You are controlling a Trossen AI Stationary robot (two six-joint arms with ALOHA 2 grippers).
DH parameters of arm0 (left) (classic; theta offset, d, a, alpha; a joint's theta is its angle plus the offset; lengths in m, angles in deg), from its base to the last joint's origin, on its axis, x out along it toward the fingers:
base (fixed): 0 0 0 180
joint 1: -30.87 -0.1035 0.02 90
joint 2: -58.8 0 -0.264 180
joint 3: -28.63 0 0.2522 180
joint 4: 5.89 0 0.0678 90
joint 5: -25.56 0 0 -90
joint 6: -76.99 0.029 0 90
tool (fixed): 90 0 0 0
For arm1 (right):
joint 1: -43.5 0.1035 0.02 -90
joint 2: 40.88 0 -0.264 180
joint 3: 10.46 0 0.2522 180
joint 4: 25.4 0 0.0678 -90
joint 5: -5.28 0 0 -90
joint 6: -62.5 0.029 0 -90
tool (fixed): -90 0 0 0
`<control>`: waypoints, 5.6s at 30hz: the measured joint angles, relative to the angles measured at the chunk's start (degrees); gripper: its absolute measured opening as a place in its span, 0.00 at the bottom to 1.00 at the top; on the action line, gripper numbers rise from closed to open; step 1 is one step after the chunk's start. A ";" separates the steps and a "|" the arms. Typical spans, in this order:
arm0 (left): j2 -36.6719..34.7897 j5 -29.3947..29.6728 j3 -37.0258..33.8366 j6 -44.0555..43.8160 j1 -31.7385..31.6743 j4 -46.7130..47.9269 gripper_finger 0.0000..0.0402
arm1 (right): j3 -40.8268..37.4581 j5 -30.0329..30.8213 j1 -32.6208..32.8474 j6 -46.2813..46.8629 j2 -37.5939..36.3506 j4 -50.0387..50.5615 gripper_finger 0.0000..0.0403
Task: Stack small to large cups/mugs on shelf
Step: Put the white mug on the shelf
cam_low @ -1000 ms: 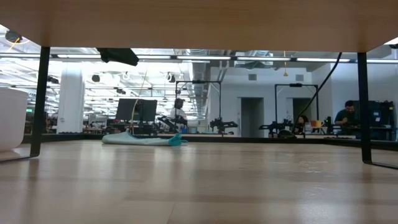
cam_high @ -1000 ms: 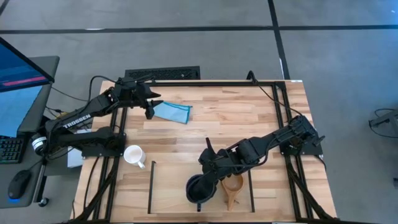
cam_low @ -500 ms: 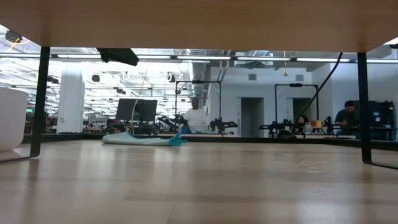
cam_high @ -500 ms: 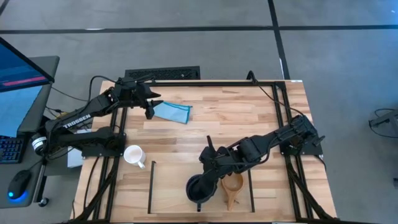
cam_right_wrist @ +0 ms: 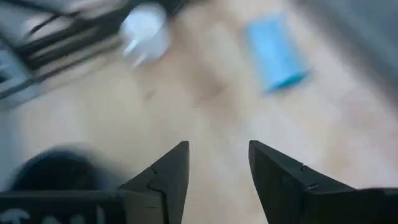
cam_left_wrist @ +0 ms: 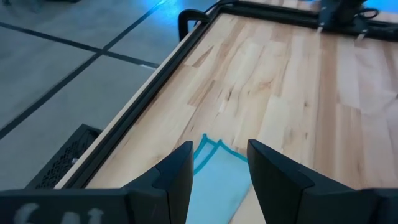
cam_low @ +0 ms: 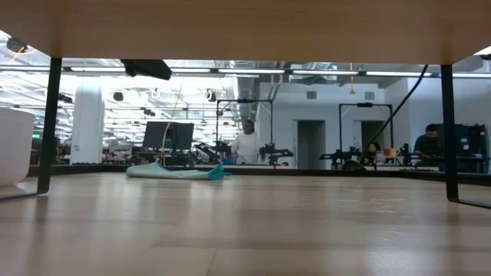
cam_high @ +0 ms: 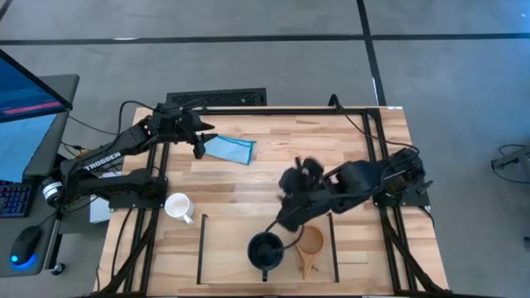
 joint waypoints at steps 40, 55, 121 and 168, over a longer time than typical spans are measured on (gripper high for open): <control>-0.02 -2.54 0.00 -3.21 0.00 -11.75 0.35 | -47.84 -10.84 -39.84 -48.33 -37.90 -43.17 0.46; -0.02 4.98 0.00 -4.53 -0.15 -16.73 0.35 | -92.93 -27.52 -55.18 -43.06 -62.52 -80.39 0.46; -17.79 11.04 -13.42 -13.38 -1.06 -25.43 0.31 | -124.58 -32.36 -65.79 -25.40 -108.45 -79.82 0.46; -18.38 -1.75 18.23 -35.32 10.62 61.16 0.23 | -124.54 -30.21 -65.77 -20.27 -108.45 -79.54 0.46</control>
